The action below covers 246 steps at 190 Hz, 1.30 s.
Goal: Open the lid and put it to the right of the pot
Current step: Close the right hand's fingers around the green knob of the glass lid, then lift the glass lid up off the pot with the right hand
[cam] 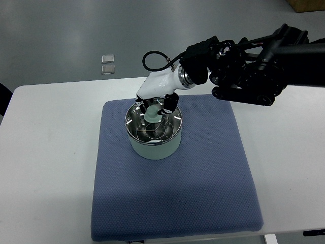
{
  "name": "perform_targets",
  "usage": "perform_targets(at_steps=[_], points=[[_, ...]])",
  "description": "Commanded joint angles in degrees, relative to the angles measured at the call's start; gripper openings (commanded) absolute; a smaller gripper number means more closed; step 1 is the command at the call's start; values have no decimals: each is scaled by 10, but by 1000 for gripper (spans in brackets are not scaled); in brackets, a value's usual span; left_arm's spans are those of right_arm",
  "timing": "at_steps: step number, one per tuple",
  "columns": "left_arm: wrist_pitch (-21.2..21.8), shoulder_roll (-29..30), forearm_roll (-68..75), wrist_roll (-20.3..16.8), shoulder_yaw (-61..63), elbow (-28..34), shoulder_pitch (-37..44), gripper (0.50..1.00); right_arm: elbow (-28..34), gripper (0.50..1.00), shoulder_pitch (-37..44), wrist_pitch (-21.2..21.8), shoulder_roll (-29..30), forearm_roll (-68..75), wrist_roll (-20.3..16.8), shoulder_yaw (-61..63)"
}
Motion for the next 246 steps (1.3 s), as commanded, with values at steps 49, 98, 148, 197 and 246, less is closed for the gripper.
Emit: perform_targets(at_steps=[49,98,148,197,246], points=[[-1,0,0,0,0,0,0,1000,3,625,-1,-4,-5,3,0,1],[0,0,0,0,0,0,0,1000,5,629,-3,-3,-6,2,1,0],[0,0,0,0,0,0,0,1000,5,637,-11,-3,-5,2,1,1],[0,0,0,0,0,0,0,1000,6,613,-10,-1,-6,2,2,1],[0,0,0,0,0,0,0,1000,6,500,-10,0,-6,1,3,1]])
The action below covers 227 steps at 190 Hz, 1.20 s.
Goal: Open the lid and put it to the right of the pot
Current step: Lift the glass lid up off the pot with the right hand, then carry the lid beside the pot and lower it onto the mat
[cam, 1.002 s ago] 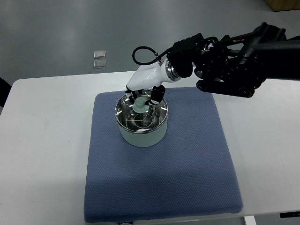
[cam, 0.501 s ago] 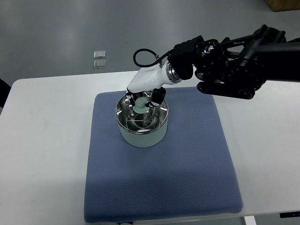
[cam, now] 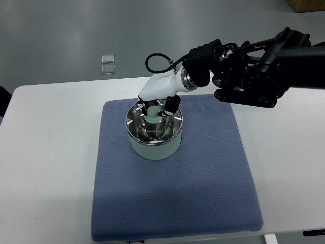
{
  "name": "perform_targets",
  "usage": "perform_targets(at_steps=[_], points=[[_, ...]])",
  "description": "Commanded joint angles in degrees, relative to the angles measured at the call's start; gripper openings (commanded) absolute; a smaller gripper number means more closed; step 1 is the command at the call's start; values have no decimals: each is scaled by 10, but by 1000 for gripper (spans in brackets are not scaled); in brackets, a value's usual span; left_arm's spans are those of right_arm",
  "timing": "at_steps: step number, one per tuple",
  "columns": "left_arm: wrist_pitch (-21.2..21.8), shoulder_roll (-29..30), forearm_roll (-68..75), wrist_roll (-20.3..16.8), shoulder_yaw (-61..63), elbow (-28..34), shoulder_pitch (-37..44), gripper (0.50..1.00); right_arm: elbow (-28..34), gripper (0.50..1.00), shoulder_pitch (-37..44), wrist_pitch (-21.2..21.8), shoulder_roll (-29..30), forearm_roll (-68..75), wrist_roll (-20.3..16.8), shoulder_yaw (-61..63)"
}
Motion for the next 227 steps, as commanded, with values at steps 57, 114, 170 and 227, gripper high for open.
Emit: perform_targets(at_steps=[57,114,170,227], points=[[0,0,0,-1,0,0,0,1000,0,500,0,-3,0,0,2,0],[0,0,0,0,0,0,0,1000,16,500,14,0,-19,0,17,2],[0,0,0,0,0,0,0,1000,40,500,54,1,-52,1,25,4],[-1,0,0,0,0,0,0,1000,72,500,69,10,-140,-1,30,3]])
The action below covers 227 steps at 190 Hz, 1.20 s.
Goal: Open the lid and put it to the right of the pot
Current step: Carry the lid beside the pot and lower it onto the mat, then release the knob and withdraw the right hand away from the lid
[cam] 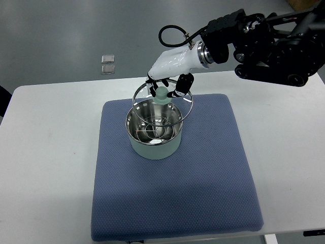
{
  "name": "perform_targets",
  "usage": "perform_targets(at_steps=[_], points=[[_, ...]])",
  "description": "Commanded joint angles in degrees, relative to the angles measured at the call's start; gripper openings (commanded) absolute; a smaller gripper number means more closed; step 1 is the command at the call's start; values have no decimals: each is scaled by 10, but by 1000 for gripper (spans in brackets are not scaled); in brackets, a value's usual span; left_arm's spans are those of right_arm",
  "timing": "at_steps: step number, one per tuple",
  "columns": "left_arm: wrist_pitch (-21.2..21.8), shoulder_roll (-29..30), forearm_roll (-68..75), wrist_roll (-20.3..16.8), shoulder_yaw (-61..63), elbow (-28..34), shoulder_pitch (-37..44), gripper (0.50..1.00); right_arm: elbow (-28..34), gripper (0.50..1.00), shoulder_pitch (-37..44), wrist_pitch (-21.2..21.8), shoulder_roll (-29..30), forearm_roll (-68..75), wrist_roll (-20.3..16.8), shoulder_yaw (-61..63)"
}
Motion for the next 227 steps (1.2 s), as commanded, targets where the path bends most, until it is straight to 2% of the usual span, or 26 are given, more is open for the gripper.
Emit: perform_targets(at_steps=[1,23,24,42,73,93,96,153,227], points=[[0,0,0,1,0,0,0,1000,12,500,1,7,-41,-2,3,-1],[0,0,0,1,0,0,0,1000,17,500,-4,7,-59,-7,3,-1],[0,0,0,1,0,0,0,1000,21,500,-8,7,-74,-21,3,-1],[-1,0,0,0,0,0,0,1000,25,500,-29,6,-102,-36,6,-1],[0,0,0,1,0,0,0,1000,25,500,-52,3,-123,-50,7,0],[0,0,0,1,0,0,0,1000,25,500,-86,0,-136,-67,7,3],[0,0,0,1,0,0,0,1000,25,500,-110,-8,-141,-78,7,5],[0,0,0,0,0,0,0,1000,20,500,-186,-49,-136,-93,3,7],[0,0,0,0,0,0,0,1000,9,500,-223,-83,-110,-94,-8,14]])
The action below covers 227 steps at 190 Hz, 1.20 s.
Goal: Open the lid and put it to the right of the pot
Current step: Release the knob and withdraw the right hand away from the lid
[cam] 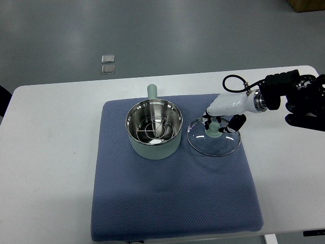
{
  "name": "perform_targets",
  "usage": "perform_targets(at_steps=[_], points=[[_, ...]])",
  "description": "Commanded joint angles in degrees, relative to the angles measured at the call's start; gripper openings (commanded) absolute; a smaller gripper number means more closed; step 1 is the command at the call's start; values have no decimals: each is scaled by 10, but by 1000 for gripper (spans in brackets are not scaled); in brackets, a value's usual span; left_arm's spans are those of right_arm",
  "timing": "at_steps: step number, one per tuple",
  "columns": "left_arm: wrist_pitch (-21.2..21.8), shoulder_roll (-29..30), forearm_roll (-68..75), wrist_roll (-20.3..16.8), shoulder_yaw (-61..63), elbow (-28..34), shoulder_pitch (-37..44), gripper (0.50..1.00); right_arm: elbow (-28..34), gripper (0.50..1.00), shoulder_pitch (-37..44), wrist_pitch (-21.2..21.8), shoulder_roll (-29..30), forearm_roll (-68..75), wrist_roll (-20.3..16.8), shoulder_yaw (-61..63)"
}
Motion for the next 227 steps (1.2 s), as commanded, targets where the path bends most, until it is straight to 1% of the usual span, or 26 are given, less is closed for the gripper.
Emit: perform_targets(at_steps=[1,20,21,22,23,24,25,26,27,28,29,30,31,32,35,45,56,102,103,108,123,124,132,163,204,227], points=[[-1,0,0,0,0,0,0,1000,-1,500,-6,-4,5,0,-6,8],[0,0,0,0,0,0,0,1000,-2,500,-13,-4,5,0,-5,13],[0,0,0,0,0,0,0,1000,-2,523,-13,-4,5,0,-5,13],[0,0,0,0,0,0,0,1000,-2,523,-13,-4,5,0,-5,13],[0,0,0,-1,0,0,0,1000,-2,567,-13,-4,5,0,-5,13],[0,0,0,-1,0,0,0,1000,-2,568,-13,-4,5,0,-5,13],[0,0,0,0,0,0,0,1000,-2,608,-13,-4,5,1,-5,13],[0,0,0,0,0,0,0,1000,-2,609,-13,-4,5,1,-5,13],[0,0,0,0,0,0,0,1000,-2,645,-13,-4,5,1,-5,13],[0,0,0,0,0,0,0,1000,-2,646,-13,-4,5,1,-5,13],[0,0,0,0,0,0,0,1000,-2,674,-13,-4,5,1,-4,14],[0,0,0,0,0,0,0,1000,-2,674,-13,-4,5,1,-4,14],[0,0,0,0,0,0,0,1000,-2,702,-13,-4,5,1,-4,14],[0,0,0,0,0,0,0,1000,-2,703,-13,-4,5,1,-4,14],[0,0,0,0,0,0,0,1000,-2,750,-13,-4,6,1,-4,15],[0,0,0,0,0,0,0,1000,-2,817,-13,-3,5,2,-3,19],[0,0,0,0,0,0,0,1000,-2,858,-13,-1,5,2,-2,20],[0,0,0,0,0,0,0,1000,-4,860,-5,16,-9,6,1,45],[0,0,0,0,0,0,0,1000,-8,860,-6,36,-22,10,4,66],[0,0,0,0,0,0,0,1000,-10,860,-10,50,-30,11,5,86],[0,0,0,0,0,0,0,1000,-12,860,-14,62,-36,15,6,107],[0,0,0,0,0,0,0,1000,-16,860,-27,82,-44,26,6,149],[0,0,0,0,0,0,0,1000,-22,860,-55,96,-53,40,6,189],[0,0,0,-1,0,0,0,1000,-39,860,-191,127,-54,120,2,408],[0,0,0,-1,0,0,0,1000,-48,856,-361,119,23,239,-17,675],[0,0,0,0,0,0,0,1000,-49,856,-404,117,51,288,-26,737]])
